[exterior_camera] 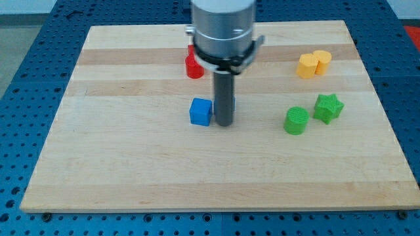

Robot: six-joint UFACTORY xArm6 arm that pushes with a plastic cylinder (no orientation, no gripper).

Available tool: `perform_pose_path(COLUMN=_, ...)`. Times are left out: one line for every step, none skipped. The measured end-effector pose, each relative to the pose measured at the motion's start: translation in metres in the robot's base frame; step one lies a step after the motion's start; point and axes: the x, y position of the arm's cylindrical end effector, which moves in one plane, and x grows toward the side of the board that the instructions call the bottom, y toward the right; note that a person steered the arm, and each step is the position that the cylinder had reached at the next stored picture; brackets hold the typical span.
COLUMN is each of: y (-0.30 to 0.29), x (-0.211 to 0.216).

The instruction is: Move the blue triangle and blue cube slightly to the left

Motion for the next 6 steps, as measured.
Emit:
perform_pose_path(y=0.072, x=-0.017)
perform_pose_path(y=0.073, x=-0.041)
perform_pose_path(y=0.02, x=-0.042)
perform_pose_path(y=-0.02, x=-0.041)
perform_pose_path(y=-0.027, x=-0.035)
perform_pose_path(y=-0.022, x=-0.019)
